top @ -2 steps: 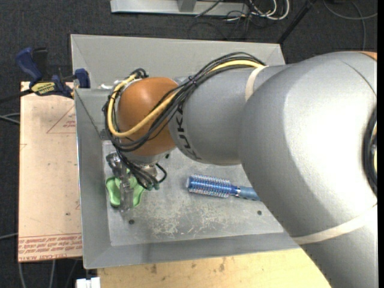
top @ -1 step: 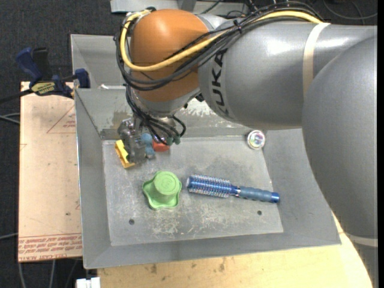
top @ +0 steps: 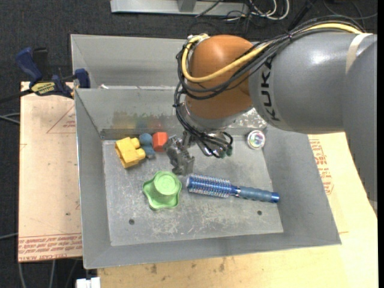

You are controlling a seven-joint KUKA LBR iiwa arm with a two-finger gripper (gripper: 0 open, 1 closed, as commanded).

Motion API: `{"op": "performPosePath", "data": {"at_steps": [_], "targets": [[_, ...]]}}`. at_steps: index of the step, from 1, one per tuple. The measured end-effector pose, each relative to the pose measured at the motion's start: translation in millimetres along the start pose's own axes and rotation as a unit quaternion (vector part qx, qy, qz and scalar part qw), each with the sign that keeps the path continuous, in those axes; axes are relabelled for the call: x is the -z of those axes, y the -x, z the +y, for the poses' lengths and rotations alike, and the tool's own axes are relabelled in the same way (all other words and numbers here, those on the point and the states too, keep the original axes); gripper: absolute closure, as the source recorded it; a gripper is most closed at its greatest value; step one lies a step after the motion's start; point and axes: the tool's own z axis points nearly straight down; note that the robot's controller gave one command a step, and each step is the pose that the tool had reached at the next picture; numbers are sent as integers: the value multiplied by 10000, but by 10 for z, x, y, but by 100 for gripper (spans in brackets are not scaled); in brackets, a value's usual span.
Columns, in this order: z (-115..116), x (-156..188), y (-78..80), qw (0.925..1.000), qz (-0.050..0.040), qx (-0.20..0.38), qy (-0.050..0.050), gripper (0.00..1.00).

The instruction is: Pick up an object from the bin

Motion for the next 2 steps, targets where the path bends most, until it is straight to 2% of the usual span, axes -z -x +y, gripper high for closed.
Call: {"op": "performPosePath", "data": {"at_steps": [1, 2], "targets": [[51, 17, 24, 10000, -24, 28, 16, 0], [109, -378, -594, 9873, 3, 1587, 20, 0]]}}
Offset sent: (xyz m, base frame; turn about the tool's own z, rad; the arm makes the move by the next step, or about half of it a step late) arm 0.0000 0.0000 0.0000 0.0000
